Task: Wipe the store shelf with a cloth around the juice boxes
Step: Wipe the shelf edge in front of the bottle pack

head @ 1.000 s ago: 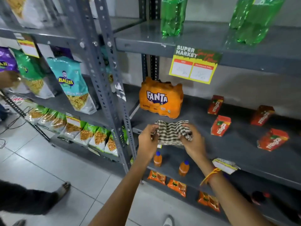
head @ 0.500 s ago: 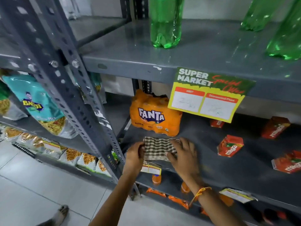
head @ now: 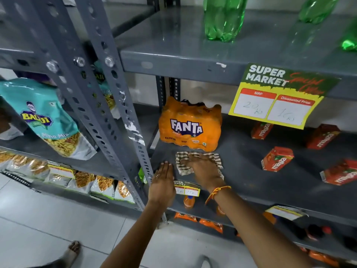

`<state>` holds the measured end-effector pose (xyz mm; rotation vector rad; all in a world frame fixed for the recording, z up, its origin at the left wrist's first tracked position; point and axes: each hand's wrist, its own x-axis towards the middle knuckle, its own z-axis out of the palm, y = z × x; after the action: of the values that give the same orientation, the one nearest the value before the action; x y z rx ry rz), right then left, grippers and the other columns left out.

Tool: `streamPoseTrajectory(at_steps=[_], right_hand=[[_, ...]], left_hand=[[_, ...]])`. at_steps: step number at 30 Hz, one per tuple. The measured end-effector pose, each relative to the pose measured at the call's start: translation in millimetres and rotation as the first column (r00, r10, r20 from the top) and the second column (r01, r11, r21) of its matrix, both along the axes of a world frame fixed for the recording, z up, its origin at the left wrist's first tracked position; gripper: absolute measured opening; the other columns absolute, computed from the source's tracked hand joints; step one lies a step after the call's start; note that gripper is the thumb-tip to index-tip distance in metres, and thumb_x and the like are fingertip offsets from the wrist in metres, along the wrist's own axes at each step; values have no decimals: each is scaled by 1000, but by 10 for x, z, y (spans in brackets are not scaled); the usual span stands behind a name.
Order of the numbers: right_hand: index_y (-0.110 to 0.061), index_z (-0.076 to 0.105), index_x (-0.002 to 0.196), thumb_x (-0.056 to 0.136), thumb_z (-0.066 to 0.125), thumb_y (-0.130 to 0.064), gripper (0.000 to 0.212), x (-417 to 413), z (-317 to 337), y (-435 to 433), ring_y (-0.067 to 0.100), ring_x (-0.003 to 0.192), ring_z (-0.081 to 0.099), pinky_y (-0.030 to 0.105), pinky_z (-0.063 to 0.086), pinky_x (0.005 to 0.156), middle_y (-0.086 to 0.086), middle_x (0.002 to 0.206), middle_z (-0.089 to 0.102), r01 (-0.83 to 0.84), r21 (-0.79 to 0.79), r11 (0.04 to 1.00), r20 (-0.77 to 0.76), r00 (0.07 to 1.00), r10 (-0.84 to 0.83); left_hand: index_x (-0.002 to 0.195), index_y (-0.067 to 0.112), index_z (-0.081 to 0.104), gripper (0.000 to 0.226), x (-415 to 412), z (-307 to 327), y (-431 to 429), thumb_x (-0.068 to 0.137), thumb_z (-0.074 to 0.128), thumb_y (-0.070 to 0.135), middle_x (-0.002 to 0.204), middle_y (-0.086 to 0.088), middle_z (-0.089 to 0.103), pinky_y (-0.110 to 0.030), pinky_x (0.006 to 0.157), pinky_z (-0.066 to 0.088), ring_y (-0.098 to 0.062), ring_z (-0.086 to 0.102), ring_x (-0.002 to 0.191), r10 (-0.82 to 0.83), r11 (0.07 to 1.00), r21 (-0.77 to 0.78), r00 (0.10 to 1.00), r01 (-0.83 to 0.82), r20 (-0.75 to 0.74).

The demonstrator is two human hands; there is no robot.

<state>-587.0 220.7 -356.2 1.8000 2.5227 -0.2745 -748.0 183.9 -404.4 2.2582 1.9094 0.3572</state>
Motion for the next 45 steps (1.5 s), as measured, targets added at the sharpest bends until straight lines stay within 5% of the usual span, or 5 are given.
streamPoseTrajectory(at_steps=[15, 24, 33, 40, 45], right_hand=[[-47, 60, 122, 88, 58, -20, 43, 552, 355, -680, 18, 117, 63, 33, 52, 100, -15, 132, 63, 288, 45, 957, -200, 941, -274], [-47, 27, 146, 94, 37, 2, 72, 265, 16, -289, 38, 148, 11, 55, 14, 121, -7, 163, 14, 214, -68, 974, 22, 977, -213], [-41, 65, 121, 90, 55, -15, 42, 1113, 45, -1132, 9, 139, 41, 19, 32, 112, -18, 145, 49, 300, -30, 953, -142, 943, -301], [-30, 68, 119, 83, 57, -14, 41, 1050, 233, -754, 26, 127, 56, 39, 46, 108, -2, 136, 61, 345, 201, 917, -317, 909, -273], [-42, 35, 144, 101, 37, -19, 49, 978, -108, -487, 27, 145, 28, 44, 28, 119, -4, 157, 32, 303, -27, 953, 4, 953, -303]], left_hand=[[144, 7, 15, 52, 140, -2, -22, 99, 23, 31, 155, -11, 19, -39, 117, 7, -20, 9, 144, 10, 999, -34, 1000, -9, 25], [143, 8, 24, 49, 373, -8, 19, 98, 28, 28, 153, -11, 26, -38, 117, 9, -20, 16, 143, -12, 1000, -2, 999, 12, 44], [131, -2, 44, 43, 977, 85, -147, 92, 48, 16, 138, -20, 48, -51, 108, 31, -35, 40, 131, -218, 976, 36, 971, 215, 95], [142, 5, 26, 49, 1051, -33, -132, 97, 32, 23, 152, -12, 29, -41, 115, 17, -25, 21, 142, -243, 970, 14, 969, 242, 52], [141, 4, 27, 48, 1049, -30, -130, 97, 33, 23, 152, -13, 28, -40, 116, 16, -25, 20, 142, -243, 970, 27, 969, 241, 48]])
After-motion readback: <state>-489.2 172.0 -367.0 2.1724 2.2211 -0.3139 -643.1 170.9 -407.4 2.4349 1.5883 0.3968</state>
